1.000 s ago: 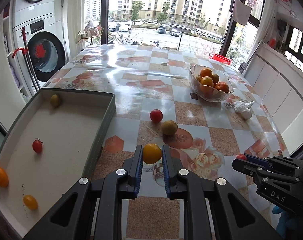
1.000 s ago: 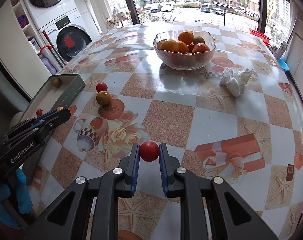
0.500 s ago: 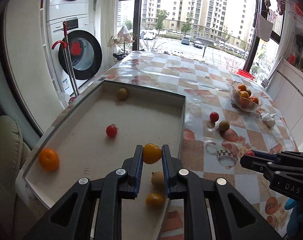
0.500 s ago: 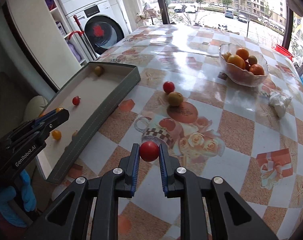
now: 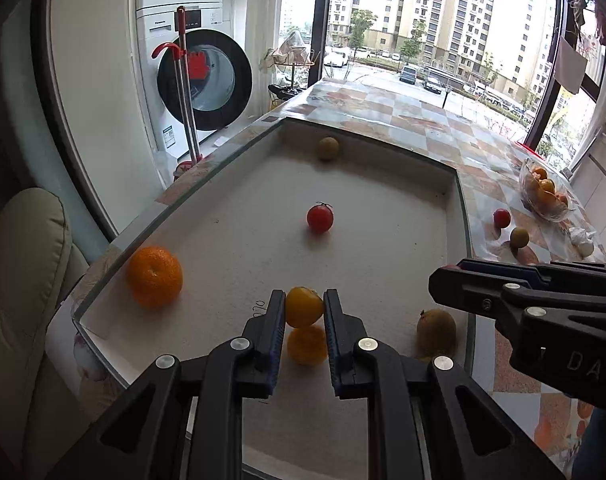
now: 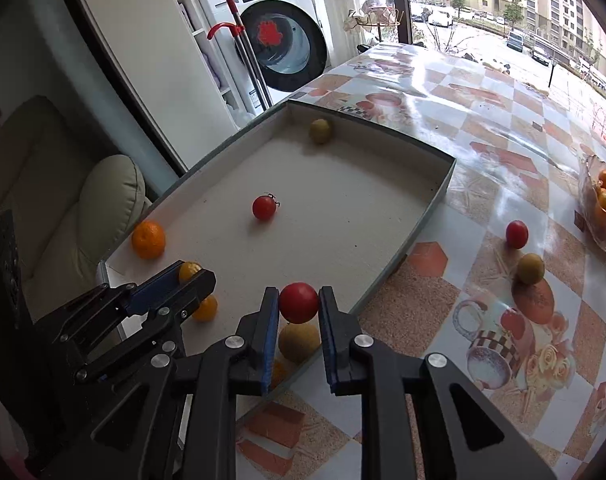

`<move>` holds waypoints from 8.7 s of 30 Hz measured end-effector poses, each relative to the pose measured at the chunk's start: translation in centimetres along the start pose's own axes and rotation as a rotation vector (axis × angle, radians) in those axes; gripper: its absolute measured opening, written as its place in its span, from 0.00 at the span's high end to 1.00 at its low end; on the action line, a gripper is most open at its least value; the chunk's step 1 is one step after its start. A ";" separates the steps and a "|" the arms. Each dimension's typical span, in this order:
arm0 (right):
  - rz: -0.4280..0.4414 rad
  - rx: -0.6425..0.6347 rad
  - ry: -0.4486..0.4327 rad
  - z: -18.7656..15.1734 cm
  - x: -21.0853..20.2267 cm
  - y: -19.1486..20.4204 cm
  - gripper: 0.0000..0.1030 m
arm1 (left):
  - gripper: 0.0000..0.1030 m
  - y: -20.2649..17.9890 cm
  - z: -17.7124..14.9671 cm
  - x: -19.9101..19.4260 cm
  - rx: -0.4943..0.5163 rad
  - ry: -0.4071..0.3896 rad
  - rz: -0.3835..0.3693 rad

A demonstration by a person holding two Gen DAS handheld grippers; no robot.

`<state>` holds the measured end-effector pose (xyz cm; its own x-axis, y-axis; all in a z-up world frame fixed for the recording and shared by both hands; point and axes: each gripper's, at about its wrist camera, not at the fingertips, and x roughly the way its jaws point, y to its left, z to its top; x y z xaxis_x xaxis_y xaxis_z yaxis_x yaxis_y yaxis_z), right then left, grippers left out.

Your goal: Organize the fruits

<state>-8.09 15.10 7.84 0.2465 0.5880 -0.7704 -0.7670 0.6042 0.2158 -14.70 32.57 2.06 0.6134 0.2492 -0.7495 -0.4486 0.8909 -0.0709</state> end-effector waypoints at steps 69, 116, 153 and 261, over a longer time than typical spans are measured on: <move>-0.522 0.370 -0.105 -12.1 -7.6 -21.1 0.00 | 0.00 -18.4 -0.8 4.2 0.253 0.104 -0.077; -0.522 0.371 -0.105 -12.1 -7.6 -21.1 0.00 | 0.00 -18.4 -0.8 4.2 0.254 0.104 -0.077; -0.405 0.350 -0.038 -9.3 -6.7 -21.0 0.00 | 0.00 -16.7 -1.4 1.6 0.268 0.075 -0.133; -0.442 0.293 -0.166 -13.5 -9.1 -18.0 0.71 | 0.77 -17.4 -2.5 1.6 0.283 0.051 -0.139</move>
<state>-4.50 -8.41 2.82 0.6157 0.3071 -0.7257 -0.3783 0.9231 0.0696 -7.55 16.54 0.49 0.6192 0.1045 -0.7783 -0.1597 0.9871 0.0054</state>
